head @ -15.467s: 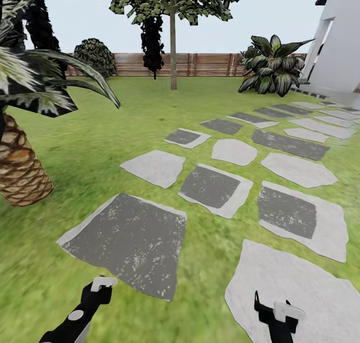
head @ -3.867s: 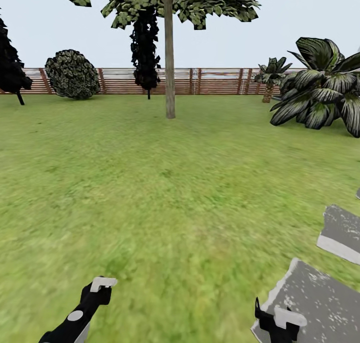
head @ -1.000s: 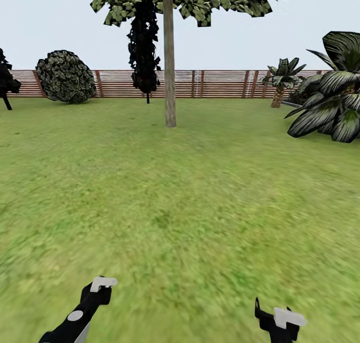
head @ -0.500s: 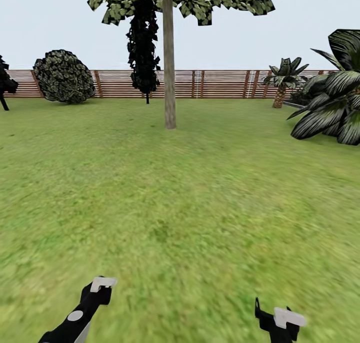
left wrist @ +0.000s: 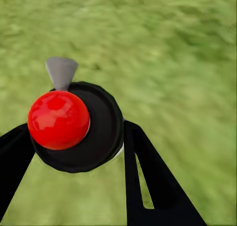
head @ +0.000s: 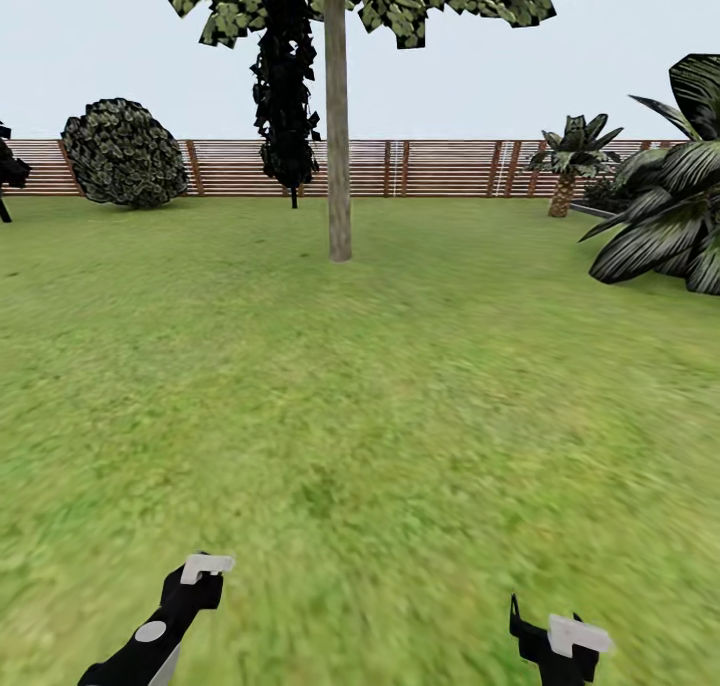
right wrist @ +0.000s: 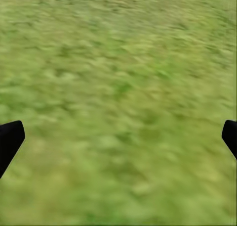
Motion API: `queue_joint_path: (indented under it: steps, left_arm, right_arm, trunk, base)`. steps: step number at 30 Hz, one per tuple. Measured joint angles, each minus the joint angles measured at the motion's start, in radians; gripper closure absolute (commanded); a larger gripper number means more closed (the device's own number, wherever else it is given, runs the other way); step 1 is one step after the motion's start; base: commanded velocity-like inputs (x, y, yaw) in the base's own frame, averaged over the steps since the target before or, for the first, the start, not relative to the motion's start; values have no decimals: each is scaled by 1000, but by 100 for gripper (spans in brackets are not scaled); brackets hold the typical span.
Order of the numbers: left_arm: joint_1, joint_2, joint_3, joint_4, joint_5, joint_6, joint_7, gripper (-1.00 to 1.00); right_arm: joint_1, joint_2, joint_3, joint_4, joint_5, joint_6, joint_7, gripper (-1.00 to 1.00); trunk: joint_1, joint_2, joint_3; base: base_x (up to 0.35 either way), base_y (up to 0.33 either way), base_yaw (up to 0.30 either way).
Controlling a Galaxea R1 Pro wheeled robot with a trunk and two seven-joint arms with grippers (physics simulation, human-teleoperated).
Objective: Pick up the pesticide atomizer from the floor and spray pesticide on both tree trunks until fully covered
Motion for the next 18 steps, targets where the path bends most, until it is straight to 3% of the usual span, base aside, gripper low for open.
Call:
queue_joint_path:
  steps: [18]
  left_arm:
    - [0, 0, 0, 0, 0, -1, 0, 100]
  right_arm:
    - [0, 0, 0, 0, -1, -1, -1, -100]
  trunk:
    - [0, 0, 0]
  base:
    - [340, 0, 36]
